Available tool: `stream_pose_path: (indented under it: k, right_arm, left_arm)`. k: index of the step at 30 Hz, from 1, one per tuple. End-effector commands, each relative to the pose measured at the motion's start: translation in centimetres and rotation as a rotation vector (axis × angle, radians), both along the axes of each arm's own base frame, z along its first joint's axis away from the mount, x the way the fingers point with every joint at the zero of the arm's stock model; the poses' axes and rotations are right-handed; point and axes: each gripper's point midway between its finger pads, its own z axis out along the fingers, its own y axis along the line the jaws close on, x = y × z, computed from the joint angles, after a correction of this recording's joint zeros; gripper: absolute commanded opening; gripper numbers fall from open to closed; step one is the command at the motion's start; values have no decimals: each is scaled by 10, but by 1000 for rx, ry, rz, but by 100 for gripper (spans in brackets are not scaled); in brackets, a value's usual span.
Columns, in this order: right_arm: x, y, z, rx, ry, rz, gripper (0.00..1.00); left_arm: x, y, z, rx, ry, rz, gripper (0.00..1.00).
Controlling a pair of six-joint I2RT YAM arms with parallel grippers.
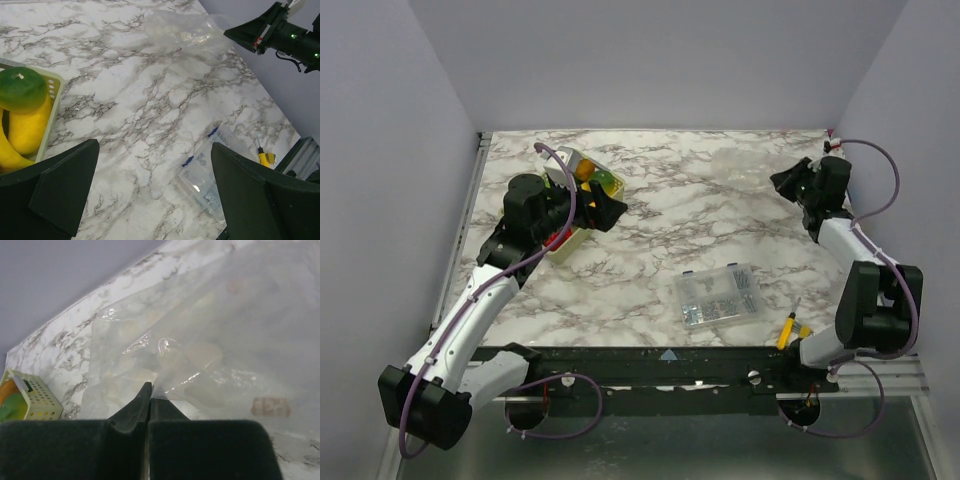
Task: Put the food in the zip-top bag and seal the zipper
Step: Pick up the zipper food storage bag at the center of the board.
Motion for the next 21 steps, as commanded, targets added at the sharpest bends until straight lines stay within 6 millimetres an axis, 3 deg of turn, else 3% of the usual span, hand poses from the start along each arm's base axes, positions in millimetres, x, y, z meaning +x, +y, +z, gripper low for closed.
stream_pose_path:
  k: [1,7,10,13,17,21]
  right_arm:
    - [-5,5,43,-241,-71,-5,0]
    - [-20,52,76,-483,-135,76,0]
    - [-32,87,81,-565,-158,165,0]
    - [-55,127,77,-734,-183,256,0]
    - [-100,193,62,-969,-246,412,0]
    - [-129,232,45,-961,-284,569,0]
  left_arm:
    - [-2,-3,13,-26,-6,-13,95]
    - [-3,0,14,-25,-11,3,94]
    - [-2,0,13,-23,4,5,94]
    - [-2,1,14,-25,-2,10,94]
    - [6,6,5,-29,41,65,93]
    - [18,11,-5,-58,152,111,90]
